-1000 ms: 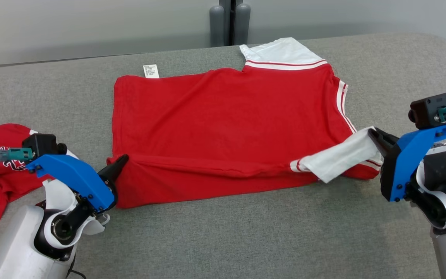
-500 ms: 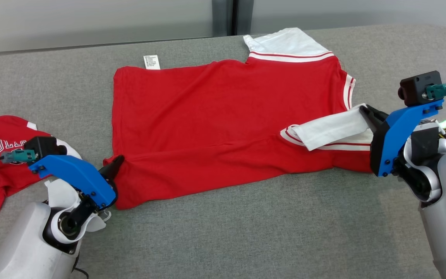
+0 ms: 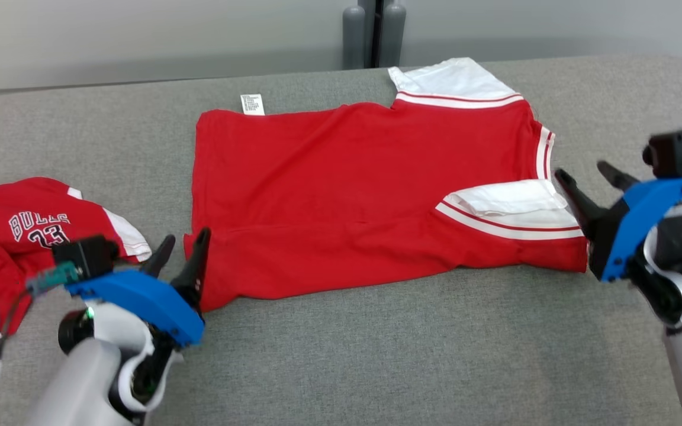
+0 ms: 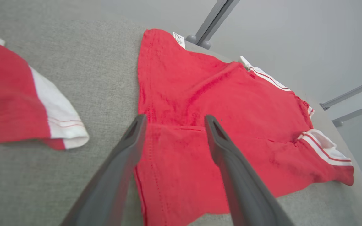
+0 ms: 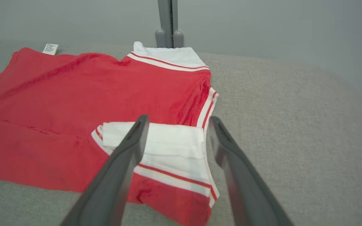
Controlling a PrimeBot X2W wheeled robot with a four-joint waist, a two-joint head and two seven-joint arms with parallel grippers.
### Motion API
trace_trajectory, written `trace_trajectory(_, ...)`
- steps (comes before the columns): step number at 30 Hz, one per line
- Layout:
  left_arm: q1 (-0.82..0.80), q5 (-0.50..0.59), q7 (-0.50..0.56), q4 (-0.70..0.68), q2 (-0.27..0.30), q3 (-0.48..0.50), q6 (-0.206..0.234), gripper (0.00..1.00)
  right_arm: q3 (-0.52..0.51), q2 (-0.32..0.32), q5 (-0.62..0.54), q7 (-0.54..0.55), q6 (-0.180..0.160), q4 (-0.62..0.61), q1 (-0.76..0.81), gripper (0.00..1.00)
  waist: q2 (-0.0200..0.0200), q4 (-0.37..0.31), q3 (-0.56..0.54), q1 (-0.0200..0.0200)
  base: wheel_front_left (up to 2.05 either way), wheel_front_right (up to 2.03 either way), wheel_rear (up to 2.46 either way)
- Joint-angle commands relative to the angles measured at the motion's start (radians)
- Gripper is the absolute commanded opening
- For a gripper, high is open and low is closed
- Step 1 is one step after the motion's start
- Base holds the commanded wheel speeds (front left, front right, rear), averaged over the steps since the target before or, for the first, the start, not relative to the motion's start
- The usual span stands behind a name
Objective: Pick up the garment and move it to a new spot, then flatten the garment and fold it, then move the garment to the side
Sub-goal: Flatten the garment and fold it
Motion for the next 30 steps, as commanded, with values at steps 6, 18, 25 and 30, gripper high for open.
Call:
trace_trajectory(6, 0.112, 0.092, -0.132, -0.009, -0.024, -0.034, 0.068, 1.00, -0.126, 0.048, -0.036, 0.042, 0.000, -0.087, 0.162, 1.00, 0.0000, 0.016, -0.040, 0.0000, 0.00, 0.00, 0.00)
trace_trajectory(18, 0.084, 0.185, -0.188, 0.107, -0.057, -0.096, 0.119, 1.00, -0.298, 0.215, -0.141, -0.013, 0.000, -0.113, 0.259, 1.00, 0.0000, 0.006, -0.021, 0.0000, 0.00, 0.00, 0.00)
trace_trajectory(25, 0.036, 0.202, -0.173, 0.194, -0.080, -0.122, 0.118, 1.00, -0.342, 0.237, -0.188, -0.054, 0.000, 0.018, 0.180, 1.00, 0.0000, 0.009, 0.005, 0.0000, 0.00, 0.00, 0.00)
trace_trajectory(30, 0.010, 0.211, -0.167, 0.245, -0.098, -0.139, 0.114, 1.00, -0.353, 0.240, -0.194, -0.083, 0.000, 0.123, 0.130, 1.00, 0.0000, 0.019, 0.019, 0.0000, 0.00, 0.00, 0.00)
